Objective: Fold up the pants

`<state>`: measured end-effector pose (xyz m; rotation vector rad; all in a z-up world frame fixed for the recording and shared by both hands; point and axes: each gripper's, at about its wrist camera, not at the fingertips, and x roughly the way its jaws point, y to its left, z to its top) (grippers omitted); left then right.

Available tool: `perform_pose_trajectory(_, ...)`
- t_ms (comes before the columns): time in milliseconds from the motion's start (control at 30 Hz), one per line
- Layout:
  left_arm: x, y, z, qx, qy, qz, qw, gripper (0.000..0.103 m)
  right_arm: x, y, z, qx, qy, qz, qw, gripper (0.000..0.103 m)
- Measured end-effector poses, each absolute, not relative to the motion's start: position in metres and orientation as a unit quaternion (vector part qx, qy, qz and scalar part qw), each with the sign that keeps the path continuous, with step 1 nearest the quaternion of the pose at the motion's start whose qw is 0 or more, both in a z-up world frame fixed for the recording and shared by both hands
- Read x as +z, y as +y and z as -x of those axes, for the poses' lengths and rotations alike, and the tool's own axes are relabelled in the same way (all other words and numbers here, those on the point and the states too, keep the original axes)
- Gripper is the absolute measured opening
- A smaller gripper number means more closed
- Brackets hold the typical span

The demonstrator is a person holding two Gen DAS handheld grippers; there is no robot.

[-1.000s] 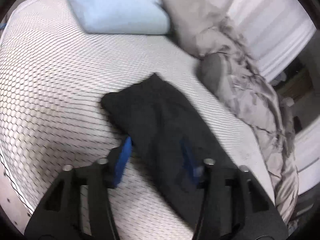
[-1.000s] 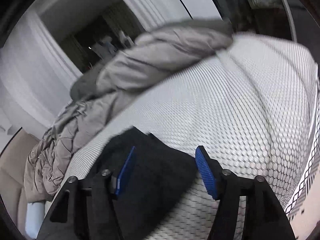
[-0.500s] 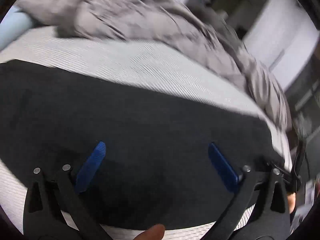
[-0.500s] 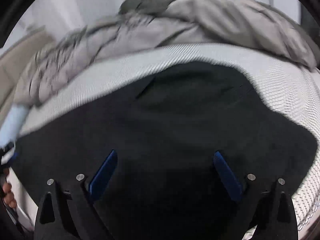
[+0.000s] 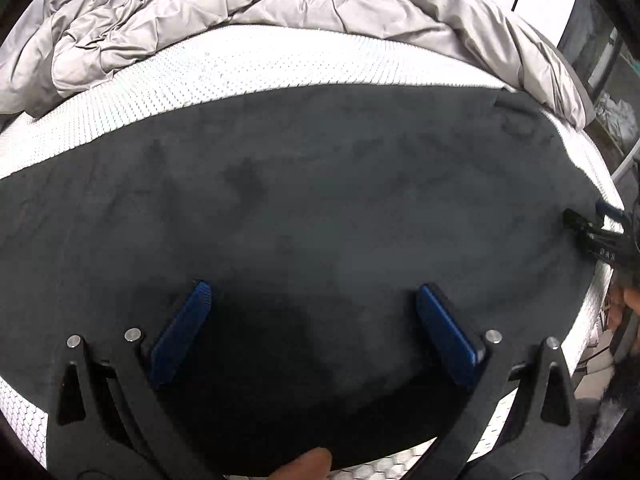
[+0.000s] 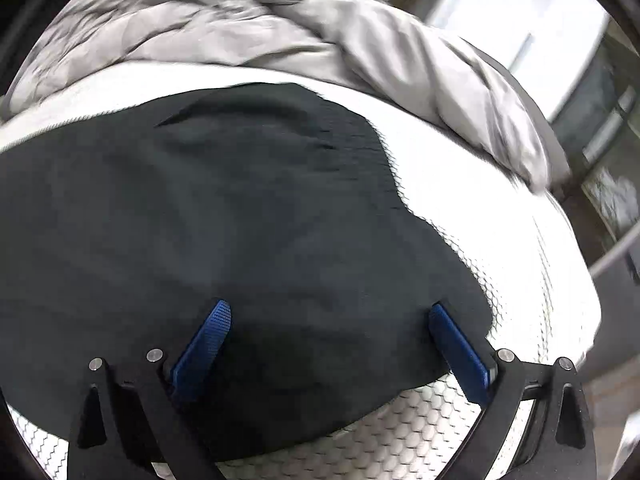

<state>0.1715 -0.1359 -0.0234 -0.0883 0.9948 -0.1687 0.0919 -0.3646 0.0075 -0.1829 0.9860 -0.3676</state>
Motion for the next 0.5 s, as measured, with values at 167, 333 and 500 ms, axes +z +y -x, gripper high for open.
perform_pose_trajectory(167, 0.0, -0.163, -0.199, -0.125, 0.441, 0.085, 0.885, 0.102, 0.007, -0.322, -0.101, -0.065, 0.466, 0.116, 0.875, 0.1)
perform_pose_trajectory(333, -0.028, -0.183, -0.219, -0.104, 0.498, 0.052, 0.859, 0.102, -0.004, -0.339, -0.108, -0.058, 0.484, 0.129, 0.863, 0.099)
perform_pose_trajectory(500, -0.029, -0.184, -0.216, -0.112, 0.496, 0.027, 0.861, 0.102, 0.034, -0.365, -0.103, -0.147, 0.428, 0.138, 0.881, 0.1)
